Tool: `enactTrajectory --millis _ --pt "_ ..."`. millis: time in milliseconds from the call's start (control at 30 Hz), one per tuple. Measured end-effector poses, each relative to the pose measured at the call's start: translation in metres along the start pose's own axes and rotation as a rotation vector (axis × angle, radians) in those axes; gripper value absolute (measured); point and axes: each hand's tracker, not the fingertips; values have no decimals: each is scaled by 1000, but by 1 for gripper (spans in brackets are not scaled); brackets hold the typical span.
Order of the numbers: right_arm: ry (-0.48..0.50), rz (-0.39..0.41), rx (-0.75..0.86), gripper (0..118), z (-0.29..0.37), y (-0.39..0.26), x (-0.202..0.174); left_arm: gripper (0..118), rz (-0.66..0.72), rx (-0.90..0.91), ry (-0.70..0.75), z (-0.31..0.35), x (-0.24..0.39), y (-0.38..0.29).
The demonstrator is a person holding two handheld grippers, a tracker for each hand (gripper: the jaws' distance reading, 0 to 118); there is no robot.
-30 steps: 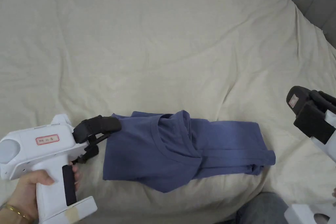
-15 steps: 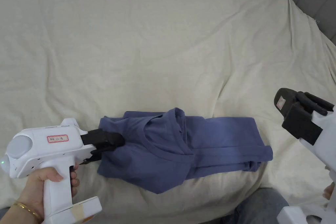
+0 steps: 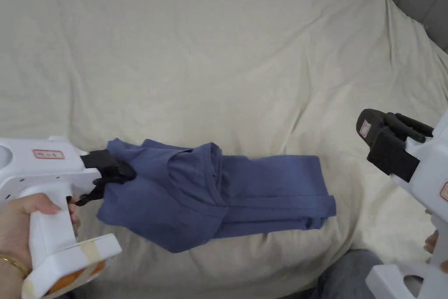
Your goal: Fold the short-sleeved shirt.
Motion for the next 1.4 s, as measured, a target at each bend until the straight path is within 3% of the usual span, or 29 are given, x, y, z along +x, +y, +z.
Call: enactTrajectory --millis 200,300,467,667,733,800,833,900,1000,1033,1067,1100,1133,1233,1400 --pt "66 -19 31 2 -6 6 -5 21 -131 240 351 85 -8 18" --pt "93 -34 29 2 -11 4 -7 21 -166 333 449 106 15 14" --pt "108 -54 24 2 -8 -6 -10 21 -306 286 328 83 78 -21" --pt "67 -71 31 2 12 -13 2 21 -514 160 313 -6 142 -68" --pt "41 -88 30 2 18 -15 9 39 -533 95 232 -45 149 -82" --pt "16 -102 34 2 26 -16 16 72 -537 1 176 -79 152 -93" --pt "6 -108 37 2 30 -17 19 82 -533 -31 158 -91 152 -98" --pt "-16 -114 40 2 36 -17 26 87 -520 -90 161 -106 153 -103" --pt "-49 -125 50 2 44 -16 34 84 -550 -30 159 -92 157 -102" --pt "-52 -131 53 2 45 -16 36 77 -587 32 137 -81 158 -101" --pt "-53 -138 56 2 46 -17 37 59 -639 108 127 -68 159 -101" --pt "-51 -143 55 2 45 -17 38 25 -687 190 153 -57 160 -104" --pt "-48 -146 54 2 44 -17 37 6 -720 275 200 -45 161 -107" --pt "-15 -145 42 2 39 -18 34 3 -763 308 198 -32 148 -116" --pt "7 -124 31 2 30 -18 20 3 -726 287 199 -75 112 -147"
